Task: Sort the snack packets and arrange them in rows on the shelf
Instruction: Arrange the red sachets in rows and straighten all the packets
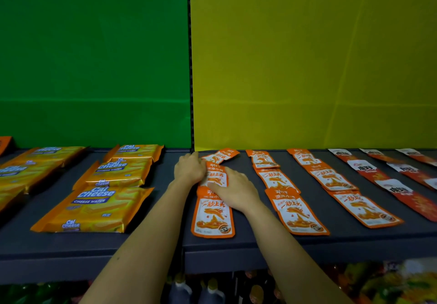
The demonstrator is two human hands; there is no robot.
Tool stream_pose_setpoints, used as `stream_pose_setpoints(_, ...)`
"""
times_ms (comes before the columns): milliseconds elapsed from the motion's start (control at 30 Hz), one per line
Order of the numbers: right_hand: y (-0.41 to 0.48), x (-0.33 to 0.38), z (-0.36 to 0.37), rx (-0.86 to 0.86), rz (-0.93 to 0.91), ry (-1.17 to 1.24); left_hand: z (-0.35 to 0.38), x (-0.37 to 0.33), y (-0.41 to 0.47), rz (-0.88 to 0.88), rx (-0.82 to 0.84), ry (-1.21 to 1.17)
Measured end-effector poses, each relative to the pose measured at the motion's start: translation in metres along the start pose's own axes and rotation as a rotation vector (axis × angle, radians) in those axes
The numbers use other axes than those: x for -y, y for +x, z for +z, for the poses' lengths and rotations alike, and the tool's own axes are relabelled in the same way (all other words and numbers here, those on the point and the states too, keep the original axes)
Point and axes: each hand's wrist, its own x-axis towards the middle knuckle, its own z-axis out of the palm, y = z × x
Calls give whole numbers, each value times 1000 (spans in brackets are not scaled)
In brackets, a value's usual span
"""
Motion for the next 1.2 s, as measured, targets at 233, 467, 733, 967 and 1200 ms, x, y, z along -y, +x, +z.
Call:
stream_pose_setpoints(233,3,-3,5,-14,-31,-59,3,5,0,49,-30,24)
stream_pose_setpoints(467,6,-4,6,-16,-35,-52,3,2,-8,91,-26,4)
stream_pose_setpoints(733,10,-1,4,-46,5,-20,3,3,-12,70,-1,-58)
stream_pose_setpoints(967,16,2,-1,17,24,-137,2,3,-20,59,17,-83)
stream_pose_setpoints(1200,16,3,1,35,25,-154,0,3,-29,47,21,-42)
